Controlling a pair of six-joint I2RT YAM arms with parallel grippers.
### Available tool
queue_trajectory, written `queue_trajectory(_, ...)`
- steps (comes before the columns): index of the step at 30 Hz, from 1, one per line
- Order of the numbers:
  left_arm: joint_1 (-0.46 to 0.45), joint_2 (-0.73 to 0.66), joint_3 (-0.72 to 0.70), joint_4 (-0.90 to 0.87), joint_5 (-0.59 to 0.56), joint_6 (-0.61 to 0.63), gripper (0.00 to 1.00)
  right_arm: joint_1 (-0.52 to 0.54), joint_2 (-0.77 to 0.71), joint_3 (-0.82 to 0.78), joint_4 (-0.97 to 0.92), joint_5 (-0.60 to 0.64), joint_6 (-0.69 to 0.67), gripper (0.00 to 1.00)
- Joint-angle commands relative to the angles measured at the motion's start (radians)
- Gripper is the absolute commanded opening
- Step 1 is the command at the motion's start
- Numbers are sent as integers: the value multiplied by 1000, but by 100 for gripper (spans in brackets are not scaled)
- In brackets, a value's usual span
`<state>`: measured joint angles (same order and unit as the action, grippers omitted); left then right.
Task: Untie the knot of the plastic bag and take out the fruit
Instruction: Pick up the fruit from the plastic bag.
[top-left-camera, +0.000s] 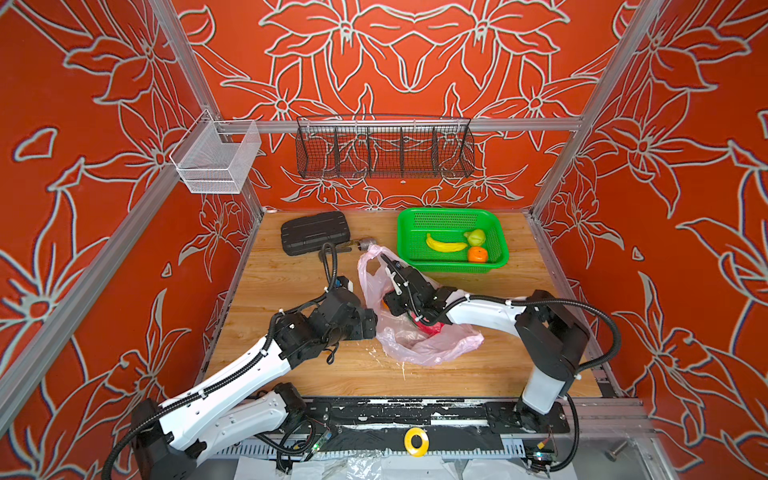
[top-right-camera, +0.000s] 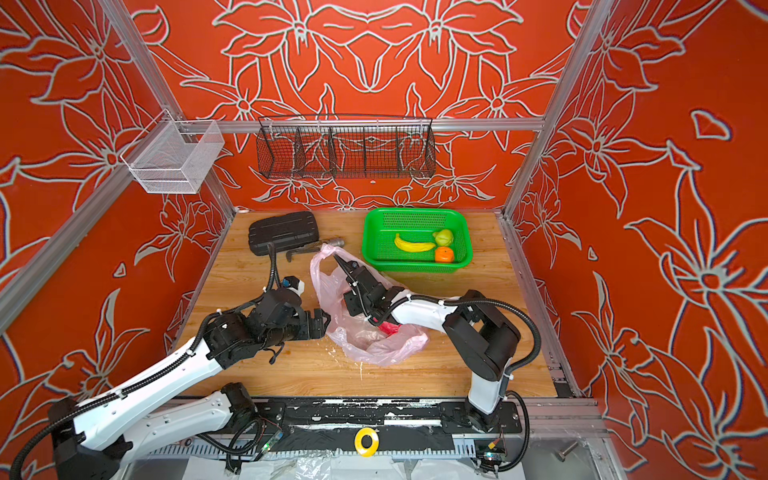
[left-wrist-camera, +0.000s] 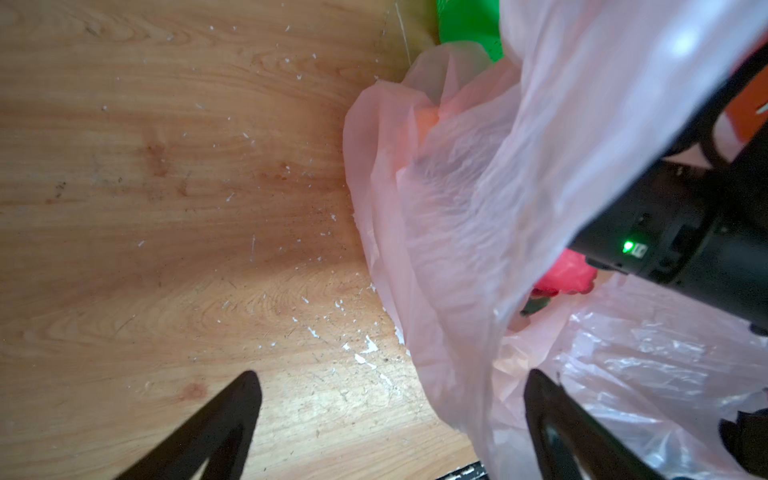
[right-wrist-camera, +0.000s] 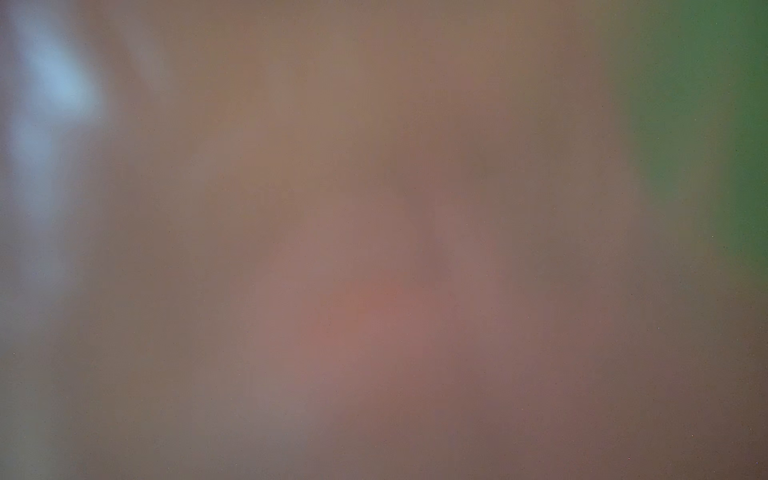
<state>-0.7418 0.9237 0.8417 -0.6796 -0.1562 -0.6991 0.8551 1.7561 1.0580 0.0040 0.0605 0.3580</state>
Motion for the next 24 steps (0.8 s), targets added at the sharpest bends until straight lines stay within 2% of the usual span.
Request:
queue_trajectory(1,36,10,54,10,4,42,98,-3,-55,-25,-2,-30,28,42)
queue_trajectory(5,88,111,106,35,45,72,97,-2,-87,-45,6,-59,45,43)
queue_trajectory(9,102,219,159,93,148,147,100,-4,-121,-71,10,-60,59,42)
queue_trajectory(13,102,304,173,132,214,177,86,-3,-147,-88,16,-81,66,43)
queue_trajectory(16,106,347,178,123,171,163,63,-4,-168,-117,40,-91,82,44)
queue_trajectory(21,125,346,152,125,71,109,4,-2,-197,-203,97,-100,122,47)
queue_trajectory(22,133,344,147,121,58,102,0,-3,-203,-232,115,-103,131,48)
queue_trajectory(24,145,340,134,112,29,97,0,-3,-220,-282,139,-114,142,49)
